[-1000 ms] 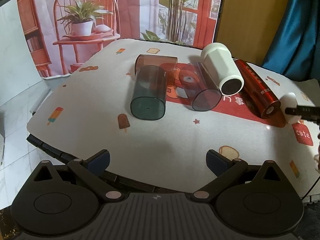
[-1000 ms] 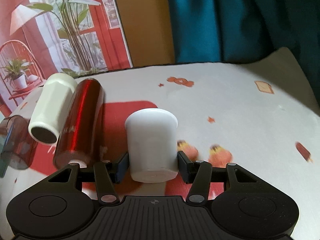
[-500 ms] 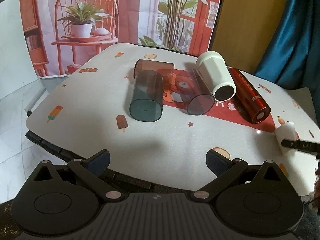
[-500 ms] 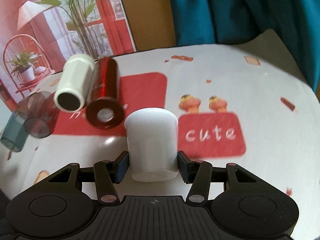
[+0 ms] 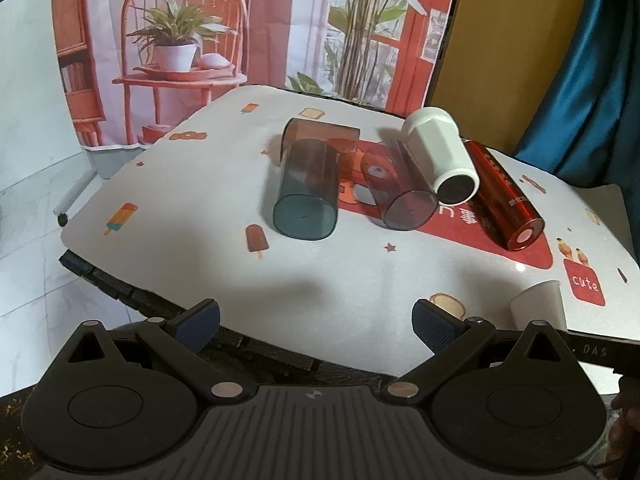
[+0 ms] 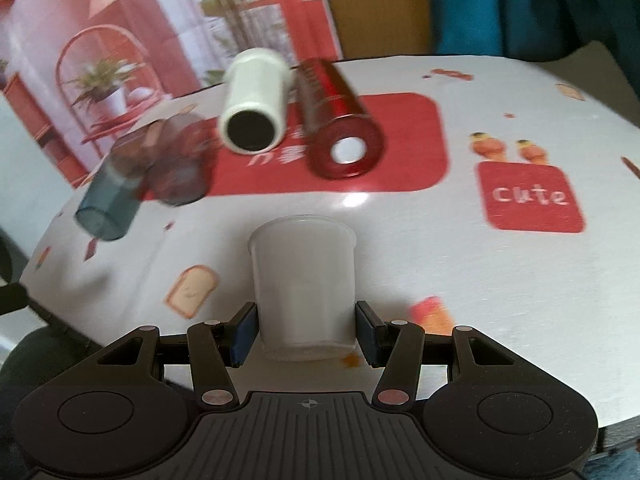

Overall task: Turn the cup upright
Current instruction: 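Lift the white paper cup with the right gripper and carry it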

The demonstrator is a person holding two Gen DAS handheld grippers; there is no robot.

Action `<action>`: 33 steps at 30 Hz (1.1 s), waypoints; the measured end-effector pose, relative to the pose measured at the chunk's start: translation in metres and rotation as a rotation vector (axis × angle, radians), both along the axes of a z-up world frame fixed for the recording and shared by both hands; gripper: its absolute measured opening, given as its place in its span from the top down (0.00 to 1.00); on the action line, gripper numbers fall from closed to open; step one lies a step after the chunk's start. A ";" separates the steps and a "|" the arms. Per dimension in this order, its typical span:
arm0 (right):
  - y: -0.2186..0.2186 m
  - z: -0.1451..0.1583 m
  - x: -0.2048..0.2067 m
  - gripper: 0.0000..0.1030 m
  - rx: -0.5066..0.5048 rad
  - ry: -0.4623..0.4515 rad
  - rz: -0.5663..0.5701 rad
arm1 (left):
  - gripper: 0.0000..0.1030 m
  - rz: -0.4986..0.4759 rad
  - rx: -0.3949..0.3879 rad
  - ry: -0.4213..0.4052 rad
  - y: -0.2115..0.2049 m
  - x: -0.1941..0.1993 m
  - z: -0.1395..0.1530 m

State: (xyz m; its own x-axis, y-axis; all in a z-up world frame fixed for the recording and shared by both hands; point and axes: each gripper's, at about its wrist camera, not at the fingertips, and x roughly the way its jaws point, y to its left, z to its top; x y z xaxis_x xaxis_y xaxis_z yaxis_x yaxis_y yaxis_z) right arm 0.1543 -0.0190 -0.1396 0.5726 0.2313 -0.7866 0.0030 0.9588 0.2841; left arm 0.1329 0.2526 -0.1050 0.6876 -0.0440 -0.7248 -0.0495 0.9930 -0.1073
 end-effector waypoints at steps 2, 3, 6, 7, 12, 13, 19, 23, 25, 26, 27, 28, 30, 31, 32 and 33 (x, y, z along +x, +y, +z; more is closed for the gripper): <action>0.004 0.001 0.001 0.53 0.000 -0.005 0.007 | 0.00 0.010 -0.004 0.008 0.002 0.001 -0.001; 0.005 0.001 0.002 0.53 0.009 -0.005 0.009 | 0.00 0.014 -0.005 0.011 0.003 0.002 -0.002; 0.007 0.000 0.008 0.53 0.024 -0.007 0.005 | 0.00 0.017 -0.004 0.015 0.003 0.001 -0.003; 0.009 0.000 0.010 0.53 0.027 -0.010 0.007 | 0.00 0.015 -0.001 0.017 0.001 0.001 -0.003; 0.015 -0.005 0.019 0.53 0.043 -0.023 0.021 | 0.00 0.007 0.016 0.023 -0.001 0.001 -0.005; 0.017 -0.005 0.019 0.53 0.036 -0.030 0.031 | 0.00 0.010 0.016 0.026 -0.001 0.001 -0.006; 0.013 -0.006 0.018 0.51 0.048 -0.045 0.045 | 0.00 0.019 0.022 0.046 -0.003 0.005 -0.009; 0.011 -0.001 0.014 0.36 0.049 -0.067 0.062 | 0.00 0.004 0.043 0.055 -0.009 0.006 -0.010; 0.010 0.003 0.012 0.25 0.038 -0.084 0.081 | 0.00 0.002 0.046 0.061 -0.009 0.006 -0.011; 0.010 0.006 0.010 0.23 0.028 -0.094 0.086 | 0.00 0.003 0.048 0.064 -0.010 0.006 -0.011; 0.010 0.009 0.008 0.17 0.011 -0.107 0.088 | 0.00 0.004 0.048 0.067 -0.010 0.007 -0.011; 0.011 0.012 0.006 0.09 -0.013 -0.123 0.089 | 0.00 0.005 0.050 0.068 -0.010 0.007 -0.012; 0.011 0.019 0.000 0.02 -0.056 -0.167 0.093 | 0.00 0.005 0.053 0.069 -0.010 0.007 -0.011; 0.011 0.022 -0.002 0.00 -0.071 -0.186 0.094 | 0.00 0.005 0.054 0.069 -0.011 0.007 -0.011; 0.009 0.026 -0.005 0.00 -0.082 -0.203 0.093 | 0.00 0.005 0.056 0.069 -0.012 0.007 -0.011; 0.008 0.029 -0.007 0.00 -0.092 -0.216 0.088 | 0.00 0.004 0.058 0.070 -0.012 0.007 -0.011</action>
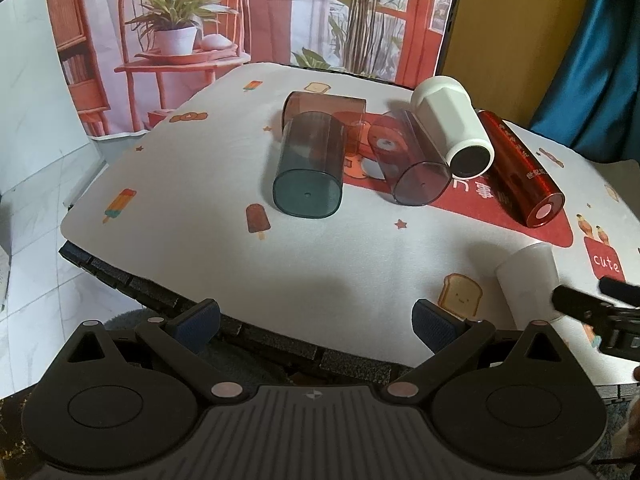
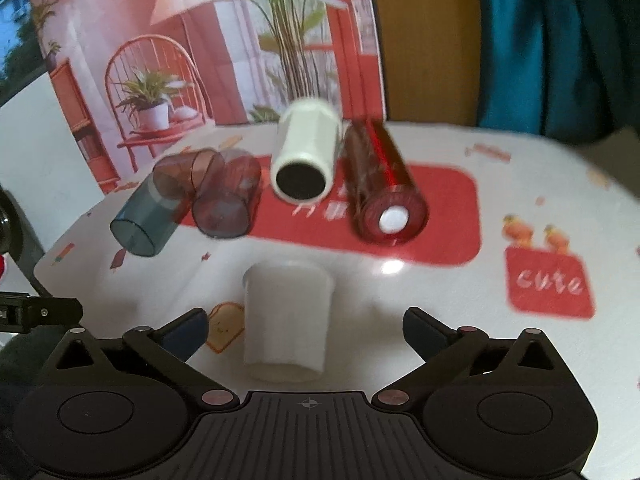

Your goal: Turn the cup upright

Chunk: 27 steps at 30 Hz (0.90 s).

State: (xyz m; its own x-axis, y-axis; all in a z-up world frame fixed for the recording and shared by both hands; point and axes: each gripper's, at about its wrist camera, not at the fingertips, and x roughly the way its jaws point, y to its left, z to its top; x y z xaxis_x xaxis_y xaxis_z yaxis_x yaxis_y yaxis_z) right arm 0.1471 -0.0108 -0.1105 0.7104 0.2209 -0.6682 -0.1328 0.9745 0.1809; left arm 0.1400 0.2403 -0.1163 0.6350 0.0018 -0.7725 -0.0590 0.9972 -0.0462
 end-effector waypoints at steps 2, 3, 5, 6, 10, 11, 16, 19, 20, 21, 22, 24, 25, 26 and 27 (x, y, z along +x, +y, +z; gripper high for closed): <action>-0.005 0.006 -0.004 0.00 -0.006 -0.023 -0.012 | 0.00 -0.001 0.003 0.003 -0.001 0.001 0.000; -0.007 0.008 -0.005 0.00 -0.006 -0.033 -0.016 | 0.00 -0.003 0.003 0.004 -0.002 0.001 0.000; -0.011 0.014 -0.009 0.00 -0.016 -0.056 -0.030 | 0.00 -0.007 0.007 0.007 -0.003 0.001 0.000; -0.013 0.017 -0.012 0.00 -0.025 -0.072 -0.037 | 0.00 -0.009 0.009 0.008 -0.004 0.002 0.000; -0.017 0.024 -0.028 0.00 -0.086 -0.147 -0.053 | 0.00 -0.003 0.027 0.017 -0.007 0.004 -0.001; -0.017 0.023 -0.032 0.00 -0.103 -0.168 -0.060 | 0.00 -0.001 0.026 0.019 -0.007 0.004 -0.001; -0.018 0.012 -0.045 0.00 -0.147 -0.196 -0.087 | 0.00 -0.002 0.025 0.029 -0.008 0.006 -0.003; -0.023 0.010 -0.045 0.00 -0.154 -0.185 -0.111 | 0.00 -0.008 0.023 0.037 -0.010 0.008 -0.002; -0.026 0.011 -0.045 0.00 -0.150 -0.188 -0.123 | 0.00 -0.009 0.021 0.039 -0.011 0.009 -0.001; -0.028 0.012 -0.045 0.00 -0.150 -0.191 -0.133 | 0.00 -0.007 0.022 0.040 -0.012 0.011 0.000; -0.029 0.012 -0.045 0.00 -0.156 -0.191 -0.142 | 0.00 0.000 0.025 0.042 -0.014 0.013 0.002; -0.032 0.013 -0.043 0.00 -0.166 -0.179 -0.166 | 0.00 0.000 0.016 0.032 -0.019 0.017 0.008; -0.035 0.013 -0.042 0.00 -0.161 -0.176 -0.178 | 0.00 -0.008 0.009 0.022 -0.024 0.019 0.012; -0.038 0.014 -0.042 0.00 -0.152 -0.174 -0.185 | 0.00 -0.019 0.004 0.012 -0.029 0.021 0.015; -0.041 0.014 -0.042 0.00 -0.146 -0.172 -0.190 | 0.00 -0.036 -0.003 0.003 -0.036 0.024 0.018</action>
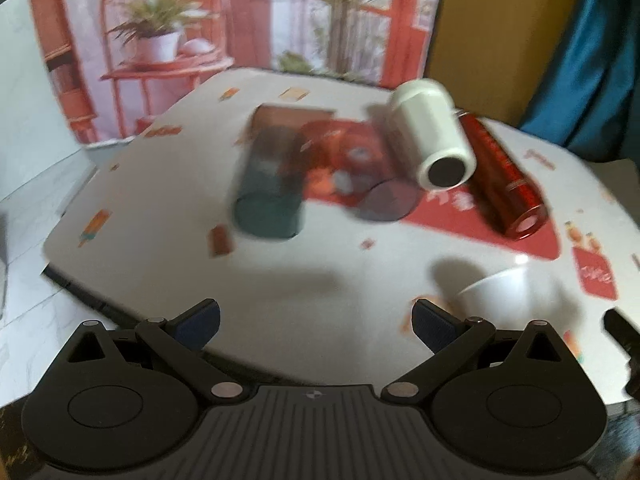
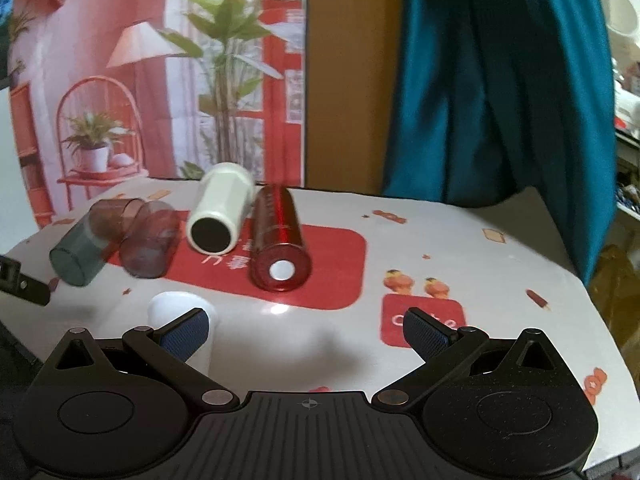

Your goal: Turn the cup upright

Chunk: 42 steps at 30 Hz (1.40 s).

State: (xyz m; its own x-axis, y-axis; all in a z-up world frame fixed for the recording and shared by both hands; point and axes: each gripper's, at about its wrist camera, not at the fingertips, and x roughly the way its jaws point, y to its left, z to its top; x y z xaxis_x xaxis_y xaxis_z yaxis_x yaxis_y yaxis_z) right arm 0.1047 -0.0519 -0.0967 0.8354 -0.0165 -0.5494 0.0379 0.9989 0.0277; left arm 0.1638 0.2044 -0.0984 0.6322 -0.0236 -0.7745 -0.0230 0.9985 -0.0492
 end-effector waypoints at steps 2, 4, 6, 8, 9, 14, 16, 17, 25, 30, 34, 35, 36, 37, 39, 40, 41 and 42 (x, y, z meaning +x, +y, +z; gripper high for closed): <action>-0.004 -0.001 0.000 0.00 -0.003 0.003 -0.011 | 0.00 -0.047 -0.027 -0.014 -0.016 0.008 0.005; -0.007 -0.002 0.001 0.00 -0.007 0.011 -0.021 | 0.01 -0.109 -0.066 -0.012 -0.035 0.021 0.005; -0.010 -0.003 0.000 0.00 0.000 0.014 -0.023 | 0.02 -0.135 -0.082 0.008 -0.052 0.032 0.002; -0.010 -0.003 -0.001 0.00 -0.001 0.014 -0.026 | 0.03 -0.153 -0.110 0.034 -0.066 0.038 -0.005; -0.011 -0.003 -0.001 0.00 -0.002 0.014 -0.028 | 0.07 -0.162 -0.123 0.058 -0.072 0.042 -0.010; -0.016 -0.006 -0.001 0.00 0.005 0.028 -0.038 | 0.16 -0.139 -0.198 0.184 -0.088 0.056 -0.036; -0.017 -0.007 0.000 0.00 0.005 0.028 -0.041 | 0.20 -0.141 -0.217 0.212 -0.092 0.060 -0.043; -0.017 -0.007 0.000 0.00 0.007 0.030 -0.042 | 0.21 -0.144 -0.223 0.221 -0.094 0.061 -0.046; -0.014 -0.006 0.000 0.00 0.019 0.040 -0.017 | 0.39 -0.231 -0.224 0.135 -0.091 0.055 -0.041; -0.012 -0.007 0.001 0.00 0.031 0.048 -0.007 | 0.41 -0.230 -0.127 0.011 -0.067 0.043 -0.027; -0.007 -0.007 0.003 0.00 0.040 0.060 0.012 | 0.41 -0.137 -0.117 0.006 -0.040 0.051 -0.031; -0.006 -0.007 0.003 0.00 0.038 0.062 0.016 | 0.41 -0.111 -0.119 0.004 -0.034 0.054 -0.031; -0.005 -0.008 0.003 0.00 0.036 0.064 0.021 | 0.41 -0.093 -0.125 0.002 -0.028 0.054 -0.030; -0.005 -0.008 0.003 0.00 0.037 0.065 0.021 | 0.41 -0.081 -0.128 -0.001 -0.024 0.055 -0.029; -0.005 -0.008 0.003 0.00 0.042 0.070 0.020 | 0.41 -0.078 -0.113 -0.013 -0.020 0.055 -0.026; -0.006 -0.009 0.003 0.00 0.046 0.072 0.018 | 0.41 -0.078 -0.099 -0.021 -0.020 0.054 -0.024; -0.006 -0.009 0.004 0.00 0.048 0.075 0.017 | 0.41 -0.074 -0.094 -0.023 -0.019 0.053 -0.024; -0.005 -0.010 0.004 0.00 0.049 0.077 0.019 | 0.41 -0.065 -0.098 -0.018 -0.017 0.053 -0.024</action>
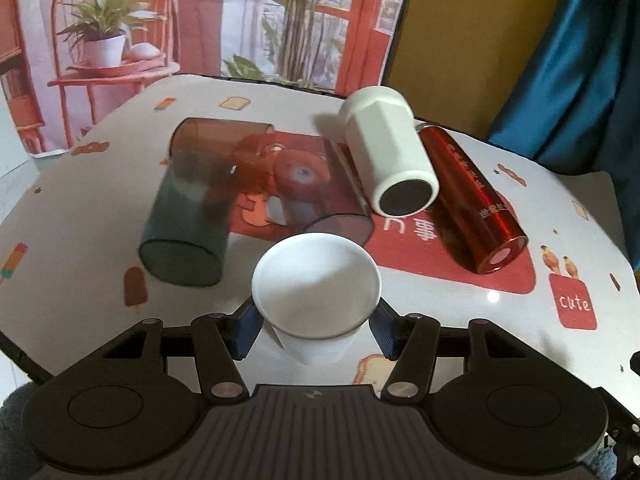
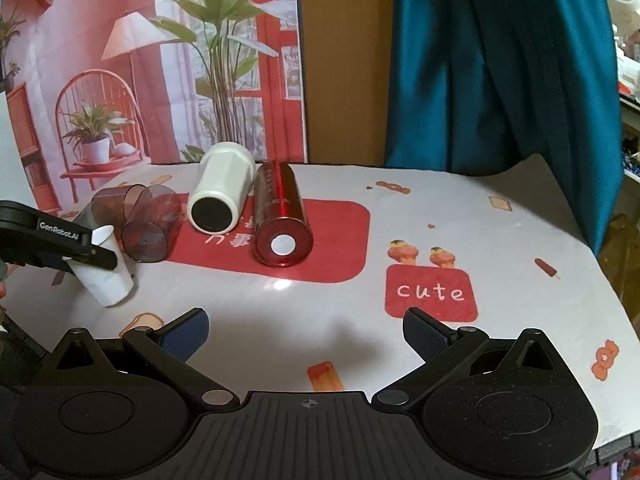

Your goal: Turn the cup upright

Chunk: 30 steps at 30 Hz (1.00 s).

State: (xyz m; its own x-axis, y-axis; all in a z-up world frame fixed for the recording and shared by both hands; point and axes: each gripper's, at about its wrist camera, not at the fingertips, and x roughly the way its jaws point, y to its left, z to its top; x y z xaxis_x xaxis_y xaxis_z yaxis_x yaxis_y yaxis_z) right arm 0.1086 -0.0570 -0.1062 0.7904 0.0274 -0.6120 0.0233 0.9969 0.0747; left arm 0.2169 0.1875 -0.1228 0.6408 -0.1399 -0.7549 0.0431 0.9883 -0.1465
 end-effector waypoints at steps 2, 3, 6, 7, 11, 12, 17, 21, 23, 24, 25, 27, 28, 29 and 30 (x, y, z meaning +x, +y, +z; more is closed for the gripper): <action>0.001 0.000 0.000 0.00 -0.003 0.004 0.006 | 0.41 0.004 -0.009 0.011 0.003 -0.002 -0.003; 0.002 -0.001 0.000 0.00 -0.004 0.005 0.008 | 0.41 0.003 -0.009 0.017 0.003 -0.002 -0.004; 0.002 -0.001 0.000 0.00 -0.004 0.010 0.009 | 0.41 -0.022 -0.006 0.018 -0.003 -0.005 -0.011; 0.002 -0.001 0.000 0.00 -0.003 0.012 0.008 | 0.41 -0.030 0.005 0.013 -0.006 -0.007 -0.011; 0.001 -0.001 -0.001 0.00 0.000 0.014 -0.001 | 0.45 -0.052 0.007 0.025 -0.011 -0.017 -0.018; 0.000 0.000 -0.002 0.00 0.001 0.014 -0.005 | 0.45 -0.060 -0.001 0.040 -0.012 -0.018 -0.020; 0.000 0.004 -0.003 0.00 0.003 0.013 -0.009 | 0.41 -0.062 0.018 0.053 -0.012 -0.021 -0.024; 0.003 0.013 -0.003 0.00 -0.001 0.016 0.006 | 0.10 -0.037 0.000 0.060 -0.004 -0.025 -0.015; 0.004 0.021 -0.003 0.00 -0.001 0.023 0.021 | 0.08 -0.004 0.019 0.083 0.000 -0.028 -0.009; 0.005 0.024 -0.002 0.00 0.000 0.029 0.031 | 0.08 0.005 0.023 0.088 0.003 -0.029 -0.006; 0.005 0.029 -0.002 0.00 0.003 0.037 0.041 | 0.08 0.013 0.021 0.088 0.008 -0.032 -0.001; 0.005 0.040 -0.001 0.00 0.017 0.047 0.053 | 0.07 0.019 0.014 0.071 0.017 -0.039 0.011; 0.005 0.046 -0.001 0.00 0.026 0.047 0.057 | 0.07 0.020 0.019 0.056 0.021 -0.044 0.018; 0.006 0.052 -0.002 0.00 0.029 0.043 0.058 | 0.06 0.021 0.030 0.038 0.025 -0.049 0.026; 0.007 0.060 -0.003 0.00 0.030 0.036 0.058 | 0.06 0.022 0.043 0.020 0.027 -0.053 0.032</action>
State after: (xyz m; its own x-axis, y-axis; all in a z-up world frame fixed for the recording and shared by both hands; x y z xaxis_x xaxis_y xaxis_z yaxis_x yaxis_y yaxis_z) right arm 0.1060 -0.0502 -0.0466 0.7646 0.0915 -0.6380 -0.0318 0.9940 0.1045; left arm 0.1636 0.2145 -0.0907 0.6278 -0.0934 -0.7728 0.0190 0.9943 -0.1047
